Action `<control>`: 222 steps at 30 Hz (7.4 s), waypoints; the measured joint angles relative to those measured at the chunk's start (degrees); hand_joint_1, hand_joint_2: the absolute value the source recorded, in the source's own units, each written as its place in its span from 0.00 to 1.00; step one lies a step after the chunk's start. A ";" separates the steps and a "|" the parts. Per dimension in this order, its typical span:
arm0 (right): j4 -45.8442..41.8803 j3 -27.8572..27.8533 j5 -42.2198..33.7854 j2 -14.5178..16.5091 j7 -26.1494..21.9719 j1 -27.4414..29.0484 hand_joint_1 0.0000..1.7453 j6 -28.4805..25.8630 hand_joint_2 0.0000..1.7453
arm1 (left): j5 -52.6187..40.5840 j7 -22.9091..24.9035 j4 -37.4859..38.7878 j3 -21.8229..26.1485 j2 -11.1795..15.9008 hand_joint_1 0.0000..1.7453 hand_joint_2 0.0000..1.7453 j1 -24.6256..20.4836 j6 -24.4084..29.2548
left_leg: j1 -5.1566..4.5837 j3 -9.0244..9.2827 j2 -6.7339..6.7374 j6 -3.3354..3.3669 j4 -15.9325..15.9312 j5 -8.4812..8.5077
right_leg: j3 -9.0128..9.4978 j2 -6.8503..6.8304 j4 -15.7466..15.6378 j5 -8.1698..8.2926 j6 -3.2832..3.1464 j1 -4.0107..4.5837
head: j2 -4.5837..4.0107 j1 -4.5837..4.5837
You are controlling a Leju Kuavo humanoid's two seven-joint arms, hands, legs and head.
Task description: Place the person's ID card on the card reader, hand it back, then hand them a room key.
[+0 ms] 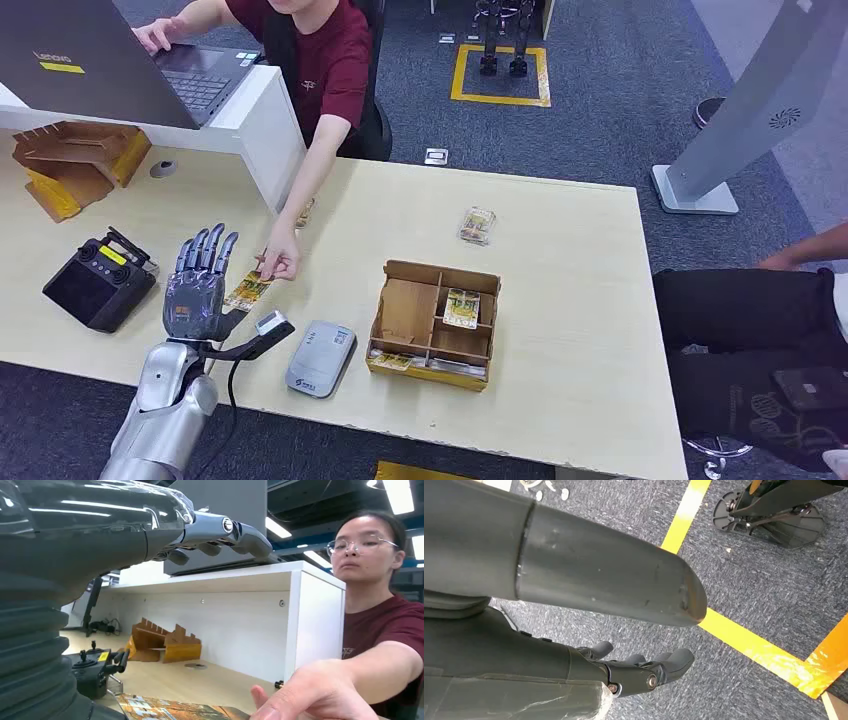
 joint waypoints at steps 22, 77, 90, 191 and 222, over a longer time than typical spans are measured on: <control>0.00 -0.22 1.45 0.09 -0.04 -0.01 0.00 -0.60 0.00 | 2.61 -2.74 1.16 1.73 -0.62 1.00 1.00 -0.25 0.00 | 0.00 -0.01 0.00 0.00 0.00 0.00 | 0.00 -0.01 0.00 0.00 0.00 0.00 | 0.00 0.00; 0.00 -10.10 6.15 2.23 0.35 0.09 0.00 -3.78 0.00 | 51.56 2.25 -22.40 -20.25 17.62 1.00 1.00 13.33 -47.48 | 0.01 -0.04 0.06 0.00 -0.01 -0.01 | -0.05 0.06 0.01 -0.02 -0.01 0.01 | 0.00 0.00; 0.00 -11.52 7.22 2.42 0.37 0.05 0.00 -4.23 0.00 | 47.04 2.85 -28.04 -24.97 20.61 1.00 1.00 16.40 -46.94 | 0.01 -0.05 0.03 -0.01 -0.01 -0.01 | -0.05 0.03 0.01 -0.02 0.00 0.00 | 0.00 0.00; 0.00 -16.70 14.46 3.61 -1.75 -0.17 0.00 -4.21 0.00 | 21.08 11.90 0.35 -24.47 -4.48 1.00 1.00 1.98 -31.07 | -0.02 0.11 -0.02 0.00 0.01 0.00 | 0.16 -0.08 0.01 0.00 0.00 0.00 | 0.00 0.00; 0.00 -18.54 17.47 3.65 -1.85 -0.44 0.00 -4.37 0.00 | 38.03 -0.77 -14.86 -17.40 -7.83 1.00 1.00 4.63 -17.89 | -0.03 0.04 -0.05 0.00 0.02 0.00 | 0.10 -0.09 0.00 0.00 0.00 0.00 | 0.00 0.00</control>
